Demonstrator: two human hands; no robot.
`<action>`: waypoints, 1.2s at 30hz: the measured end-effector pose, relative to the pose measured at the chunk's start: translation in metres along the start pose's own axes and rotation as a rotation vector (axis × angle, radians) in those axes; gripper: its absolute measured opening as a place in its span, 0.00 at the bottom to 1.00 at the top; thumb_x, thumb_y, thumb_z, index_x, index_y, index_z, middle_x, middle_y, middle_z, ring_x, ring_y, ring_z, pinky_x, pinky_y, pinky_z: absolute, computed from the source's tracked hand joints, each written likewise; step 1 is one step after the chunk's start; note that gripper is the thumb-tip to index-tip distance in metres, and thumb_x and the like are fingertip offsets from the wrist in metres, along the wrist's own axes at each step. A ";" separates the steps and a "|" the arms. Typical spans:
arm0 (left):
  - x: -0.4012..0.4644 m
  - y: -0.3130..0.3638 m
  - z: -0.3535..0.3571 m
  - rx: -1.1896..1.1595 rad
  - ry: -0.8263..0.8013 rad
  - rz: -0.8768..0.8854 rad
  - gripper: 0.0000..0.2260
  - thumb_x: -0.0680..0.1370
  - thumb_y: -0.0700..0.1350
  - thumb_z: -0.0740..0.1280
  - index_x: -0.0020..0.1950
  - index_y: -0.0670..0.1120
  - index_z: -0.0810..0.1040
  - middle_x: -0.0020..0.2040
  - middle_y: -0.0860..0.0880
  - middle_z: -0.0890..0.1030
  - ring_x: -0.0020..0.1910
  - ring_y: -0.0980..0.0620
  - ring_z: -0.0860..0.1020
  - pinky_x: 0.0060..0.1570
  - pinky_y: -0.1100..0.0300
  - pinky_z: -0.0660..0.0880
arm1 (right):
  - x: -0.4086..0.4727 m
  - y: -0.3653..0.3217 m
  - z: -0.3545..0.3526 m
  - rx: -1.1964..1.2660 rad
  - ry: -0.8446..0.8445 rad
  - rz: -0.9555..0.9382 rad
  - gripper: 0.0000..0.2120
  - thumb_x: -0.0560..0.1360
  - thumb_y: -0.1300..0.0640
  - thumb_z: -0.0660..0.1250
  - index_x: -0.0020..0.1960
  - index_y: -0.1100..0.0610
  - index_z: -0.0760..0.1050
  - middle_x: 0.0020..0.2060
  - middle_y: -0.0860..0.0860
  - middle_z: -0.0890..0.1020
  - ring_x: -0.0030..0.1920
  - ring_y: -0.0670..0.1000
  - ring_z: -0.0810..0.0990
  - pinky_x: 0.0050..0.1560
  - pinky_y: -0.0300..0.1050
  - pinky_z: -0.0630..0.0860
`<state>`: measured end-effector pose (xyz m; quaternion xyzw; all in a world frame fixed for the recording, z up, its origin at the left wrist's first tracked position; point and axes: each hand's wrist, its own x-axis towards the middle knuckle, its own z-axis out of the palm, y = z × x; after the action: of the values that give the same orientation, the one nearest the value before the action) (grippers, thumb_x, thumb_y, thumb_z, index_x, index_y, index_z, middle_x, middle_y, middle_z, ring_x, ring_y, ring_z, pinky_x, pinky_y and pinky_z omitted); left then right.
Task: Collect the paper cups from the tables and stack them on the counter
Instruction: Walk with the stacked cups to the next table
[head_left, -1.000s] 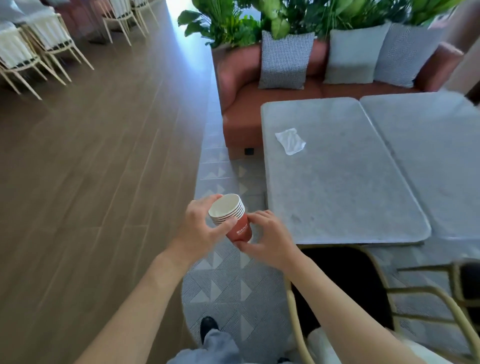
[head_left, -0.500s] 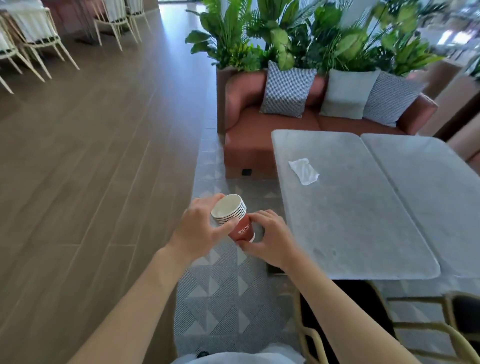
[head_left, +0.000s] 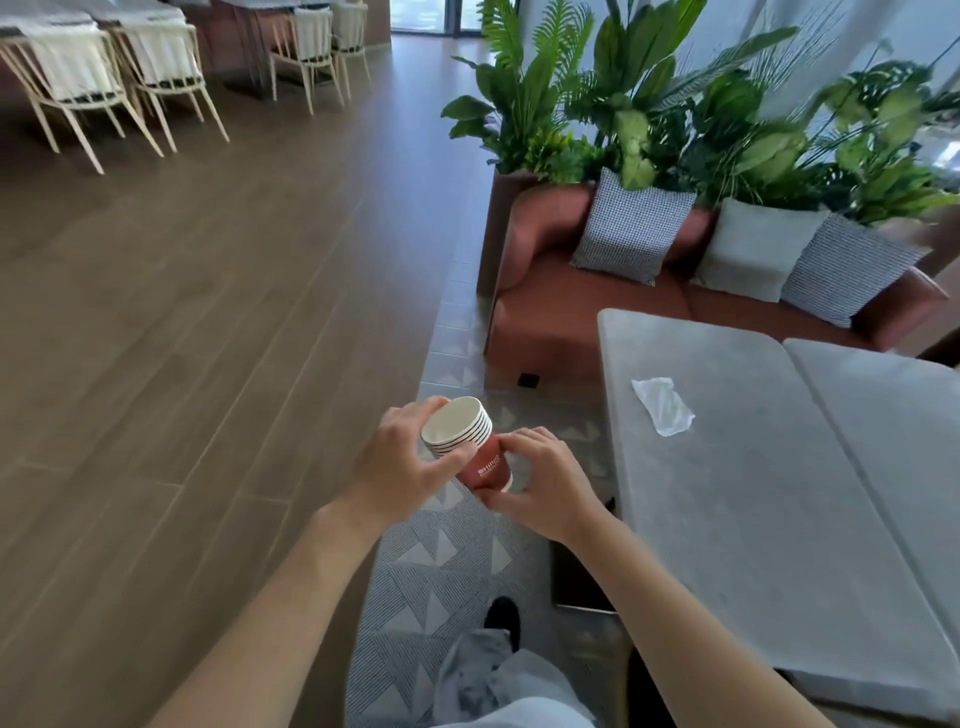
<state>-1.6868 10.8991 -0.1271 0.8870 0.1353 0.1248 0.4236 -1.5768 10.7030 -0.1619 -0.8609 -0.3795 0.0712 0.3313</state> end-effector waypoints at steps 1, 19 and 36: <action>0.007 -0.002 0.000 -0.002 0.010 -0.008 0.36 0.70 0.70 0.64 0.71 0.48 0.79 0.60 0.52 0.83 0.61 0.49 0.77 0.64 0.52 0.74 | 0.008 0.003 0.001 0.009 -0.002 -0.007 0.29 0.65 0.37 0.77 0.62 0.48 0.82 0.54 0.38 0.83 0.57 0.43 0.76 0.63 0.54 0.74; 0.247 0.061 0.068 0.111 0.010 0.001 0.29 0.76 0.58 0.76 0.75 0.48 0.77 0.63 0.52 0.81 0.64 0.50 0.76 0.63 0.56 0.72 | 0.195 0.152 -0.087 0.103 0.038 -0.021 0.27 0.66 0.35 0.78 0.60 0.47 0.82 0.52 0.37 0.82 0.55 0.42 0.76 0.58 0.42 0.75; 0.408 0.129 0.253 0.149 -0.326 0.249 0.22 0.76 0.57 0.77 0.67 0.56 0.78 0.57 0.60 0.82 0.58 0.57 0.78 0.60 0.57 0.78 | 0.171 0.335 -0.177 0.292 0.287 0.297 0.27 0.68 0.52 0.81 0.66 0.50 0.81 0.54 0.42 0.83 0.50 0.38 0.78 0.53 0.33 0.76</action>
<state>-1.2039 10.7812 -0.1366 0.9342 -0.0370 0.0207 0.3543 -1.1876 10.5659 -0.2124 -0.8517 -0.1836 0.0503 0.4883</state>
